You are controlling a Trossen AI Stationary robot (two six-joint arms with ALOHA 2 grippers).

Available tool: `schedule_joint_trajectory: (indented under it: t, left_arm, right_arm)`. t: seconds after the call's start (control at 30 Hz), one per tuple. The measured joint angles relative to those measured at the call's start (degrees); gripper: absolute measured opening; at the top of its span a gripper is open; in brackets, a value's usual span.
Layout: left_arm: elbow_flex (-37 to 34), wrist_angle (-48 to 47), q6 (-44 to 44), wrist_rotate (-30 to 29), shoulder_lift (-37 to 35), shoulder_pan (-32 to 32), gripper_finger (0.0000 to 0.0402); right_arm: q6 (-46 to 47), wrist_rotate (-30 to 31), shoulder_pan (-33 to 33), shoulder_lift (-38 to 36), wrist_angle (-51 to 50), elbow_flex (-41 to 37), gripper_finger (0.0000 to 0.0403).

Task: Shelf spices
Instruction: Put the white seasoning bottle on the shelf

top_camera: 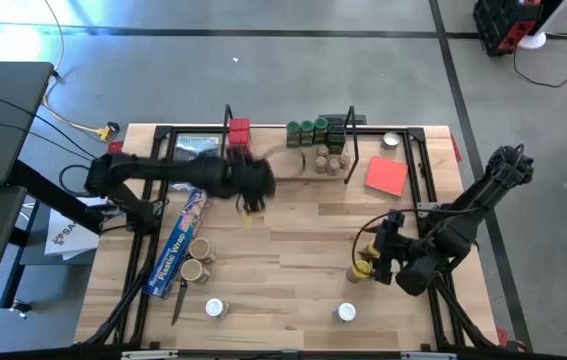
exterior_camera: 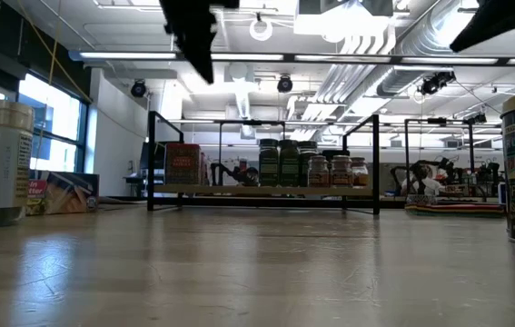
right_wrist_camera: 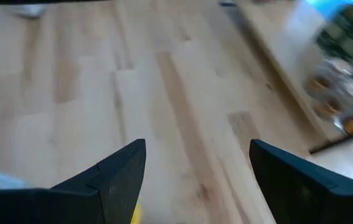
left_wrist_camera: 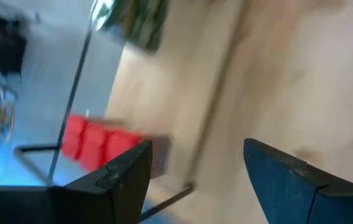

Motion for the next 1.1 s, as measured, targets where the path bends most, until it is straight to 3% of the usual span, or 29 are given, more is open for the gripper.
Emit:
schedule_joint_trajectory:
  t: [0.27, 0.43, 0.53, 0.77, 1.1]
  left_arm:
    - [-3.5, 11.2, -12.3, -10.1, 0.1, -19.3, 0.0242]
    - [-6.2, 14.8, -20.1, -16.7, 0.1, -26.2, 0.0242]
    - [-7.4, 14.7, -24.7, -19.6, 0.1, -28.3, 0.0242]
    - [-9.2, 15.0, -27.4, -21.3, 0.1, -29.0, 0.0242]
    - [-9.2, 15.4, -26.9, -21.0, 0.1, -28.2, 0.0242]
  right_arm:
    - [-18.0, -14.6, -0.9, 0.3, 19.5, 0.0, 0.0281]
    - [-25.0, -26.7, -0.9, 4.5, 30.4, 0.0, 0.0281]
    - [-24.7, -32.4, -0.8, 8.9, 32.6, 0.0, 0.0281]
    - [-23.5, -33.4, -0.9, 16.9, 33.1, 0.0, 0.0281]
    - [-25.8, -34.4, -0.9, 18.3, 34.2, 0.0, 0.0281]
